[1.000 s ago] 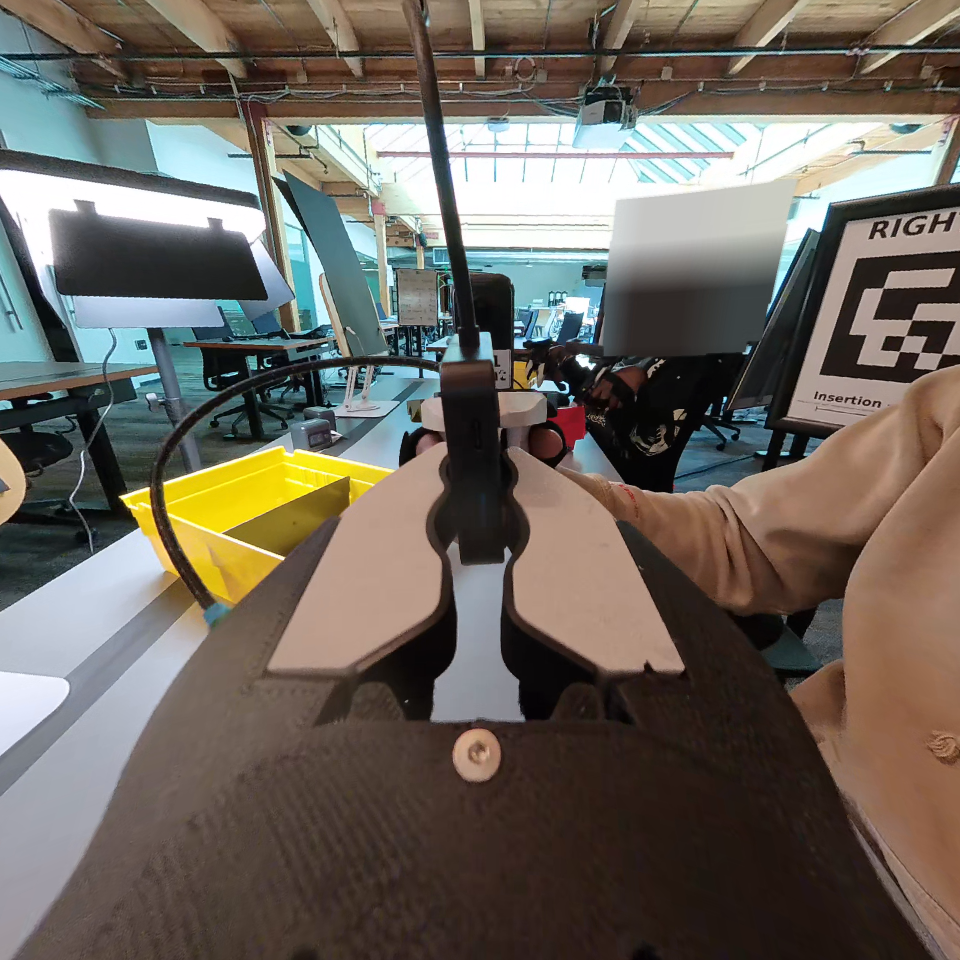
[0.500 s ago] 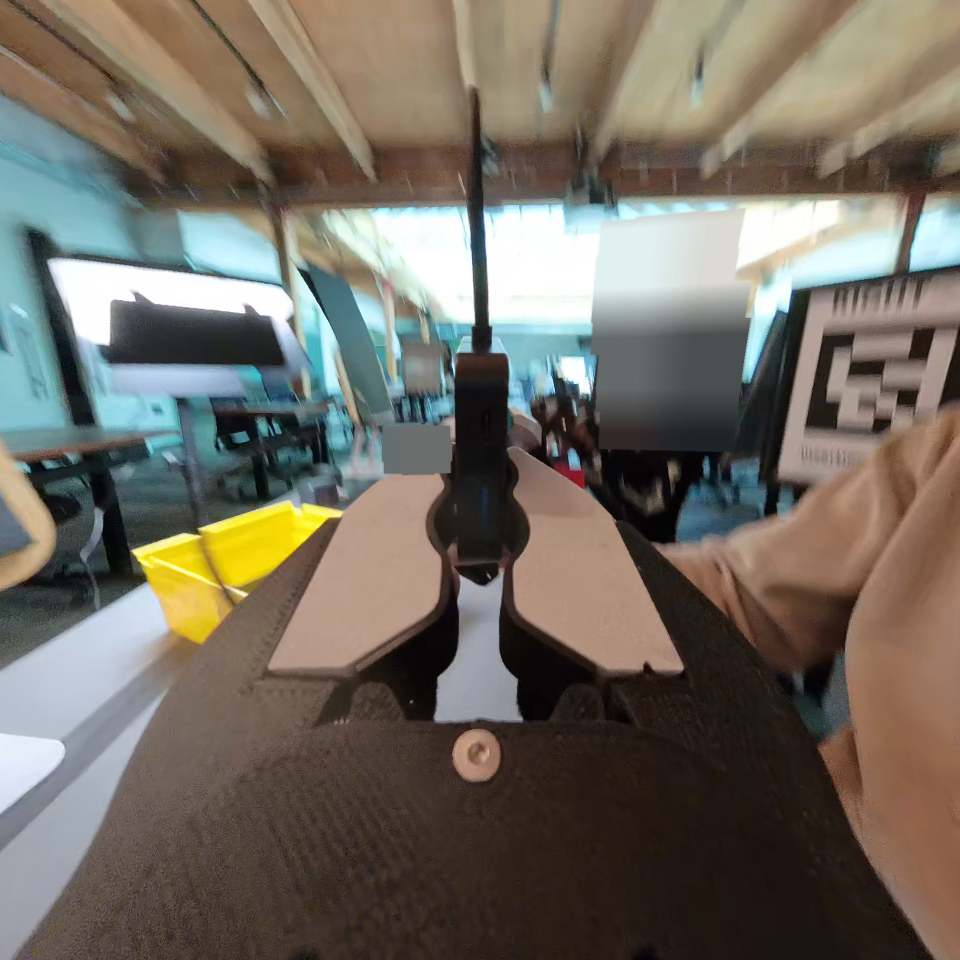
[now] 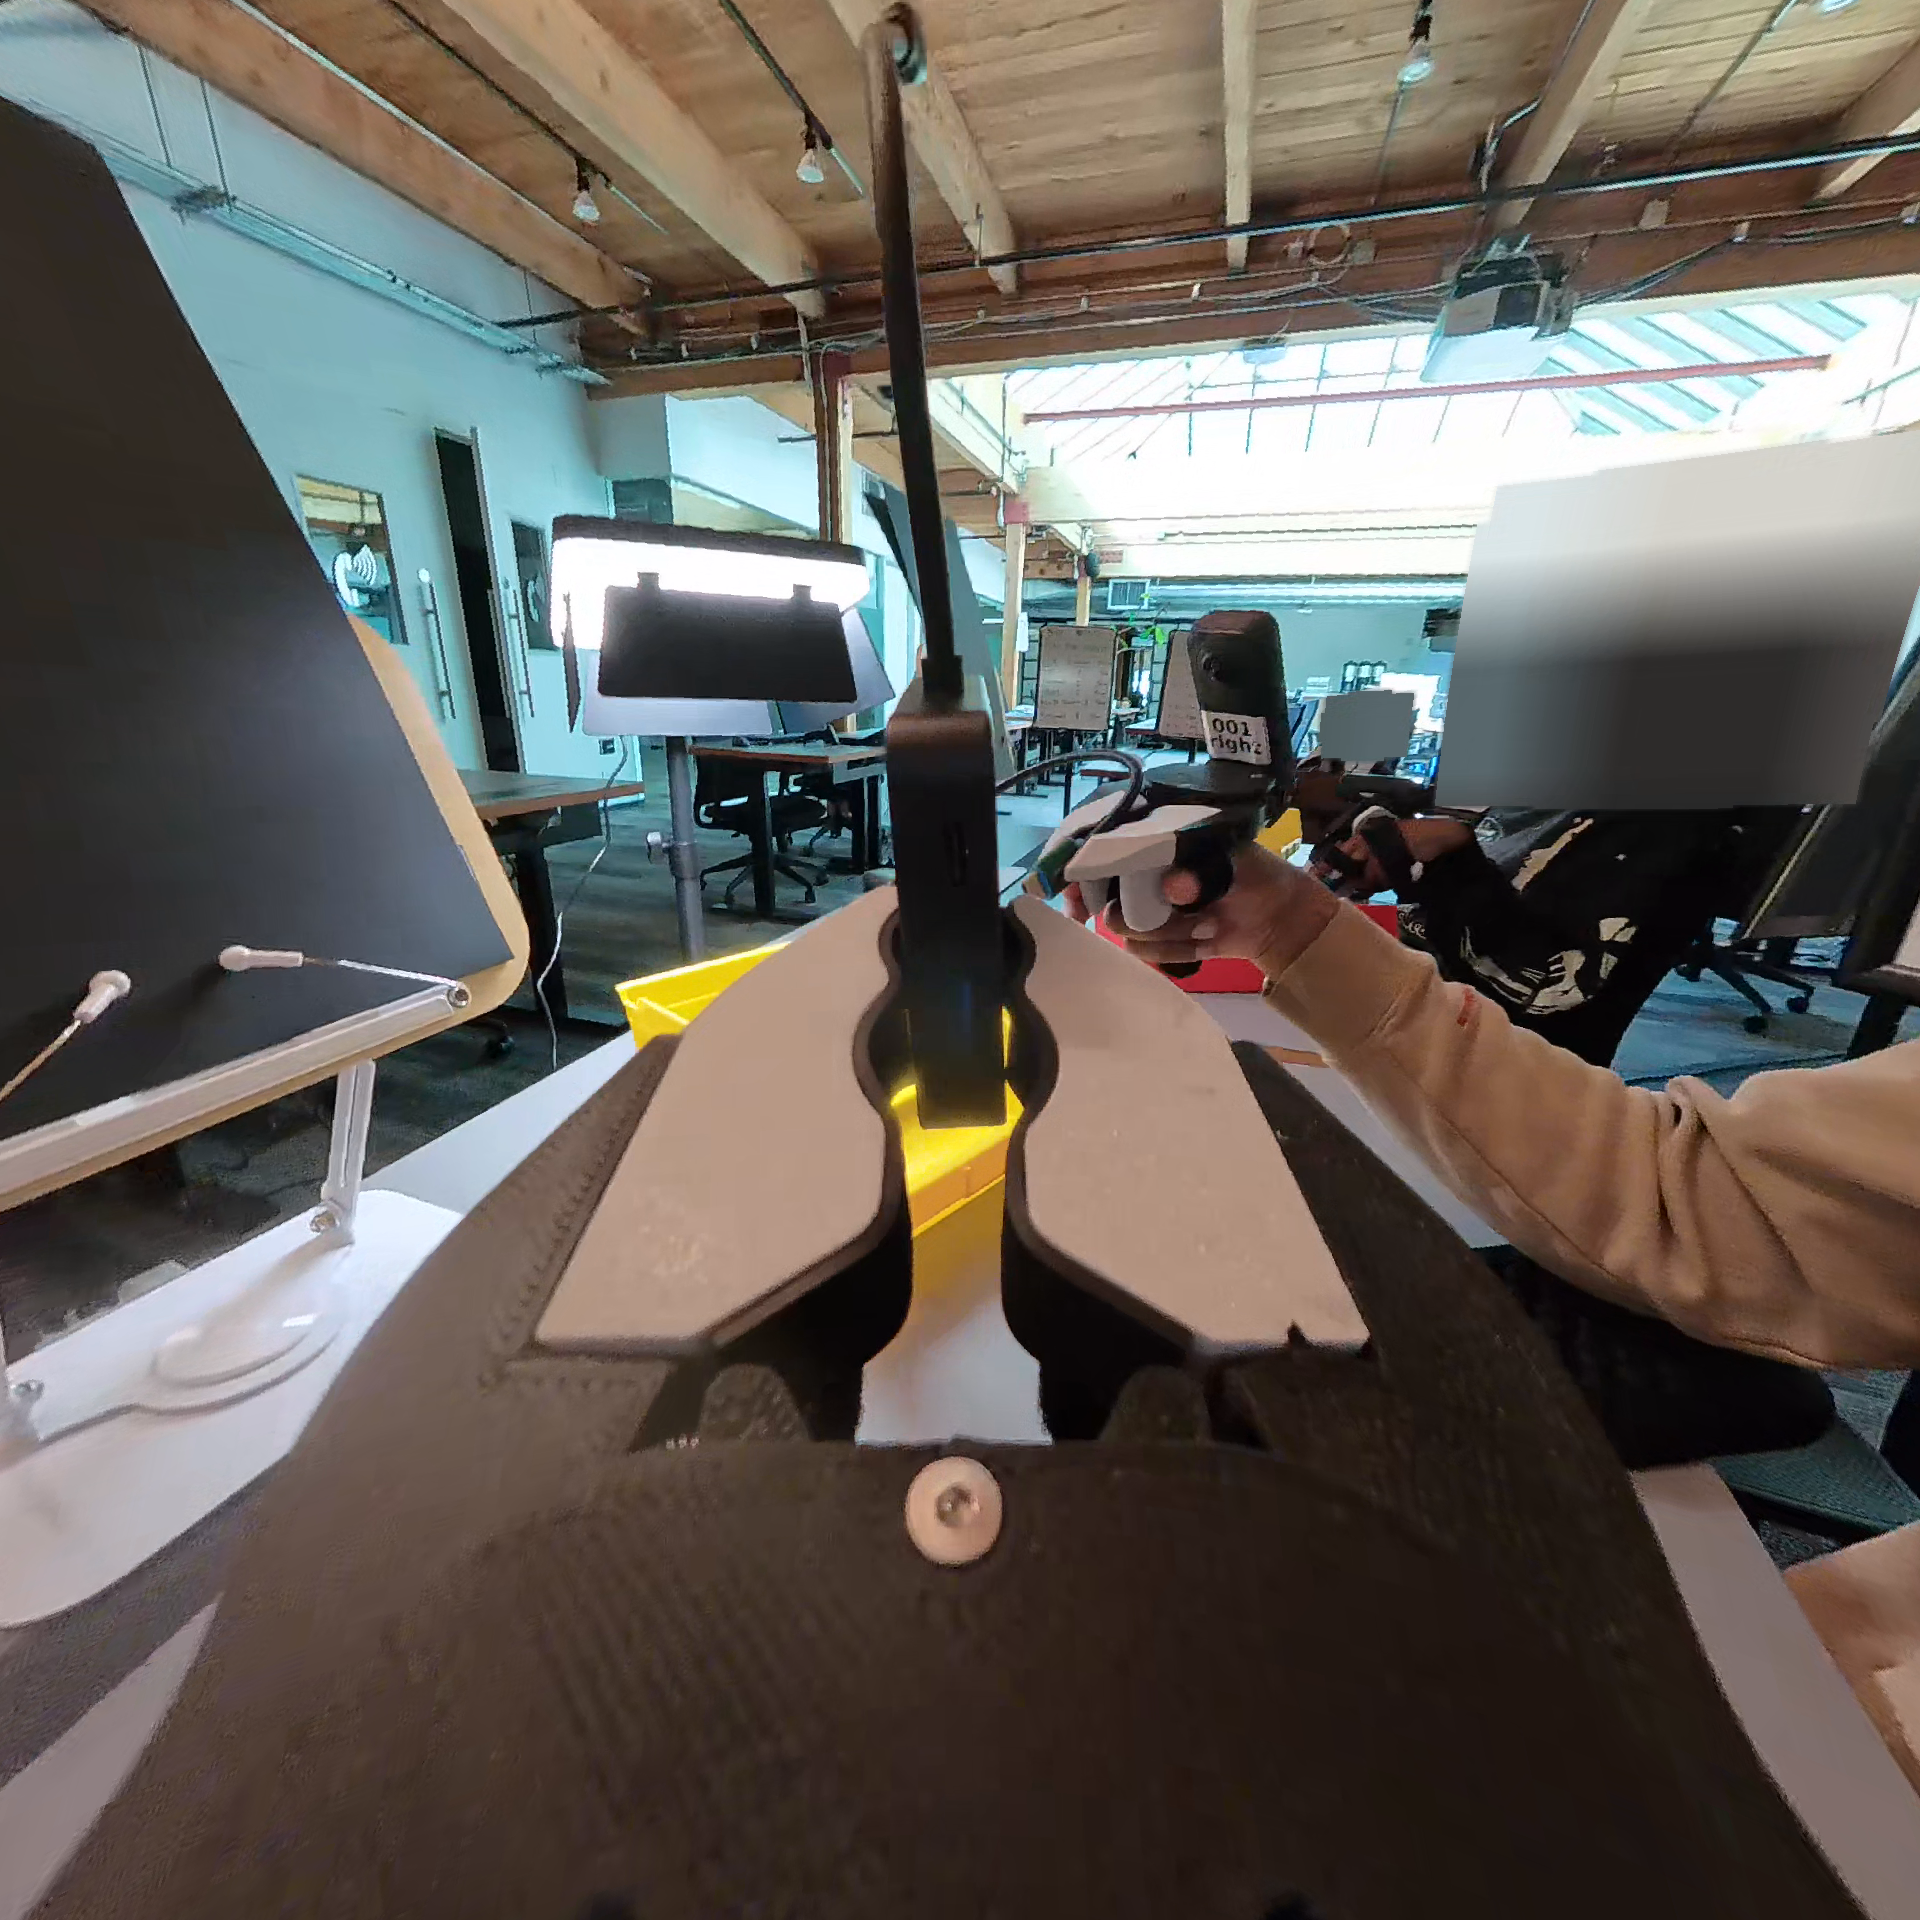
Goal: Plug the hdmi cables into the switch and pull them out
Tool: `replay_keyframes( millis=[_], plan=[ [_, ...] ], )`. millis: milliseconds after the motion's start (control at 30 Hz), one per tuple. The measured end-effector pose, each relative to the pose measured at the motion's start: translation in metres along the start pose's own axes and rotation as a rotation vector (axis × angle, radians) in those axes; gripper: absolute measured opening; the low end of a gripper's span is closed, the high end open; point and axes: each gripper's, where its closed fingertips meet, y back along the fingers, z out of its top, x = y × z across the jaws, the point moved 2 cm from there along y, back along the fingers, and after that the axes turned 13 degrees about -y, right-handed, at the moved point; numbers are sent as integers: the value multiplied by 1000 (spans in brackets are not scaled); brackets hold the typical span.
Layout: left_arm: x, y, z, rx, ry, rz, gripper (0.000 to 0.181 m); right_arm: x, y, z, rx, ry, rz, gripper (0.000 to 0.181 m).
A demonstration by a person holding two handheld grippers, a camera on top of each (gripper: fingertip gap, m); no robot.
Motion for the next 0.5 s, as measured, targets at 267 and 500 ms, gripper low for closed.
replay_keyframes(
  millis=[267, 500],
  plan=[
    [4, -4, -13, 62, 8, 25, 14, -73, -25, -72, 472, 48, -543, 12],
    [3, -6, -18, 84, 4, 22, 14, -119, -19, -161, 974, 83, -796, 11]
  ],
)
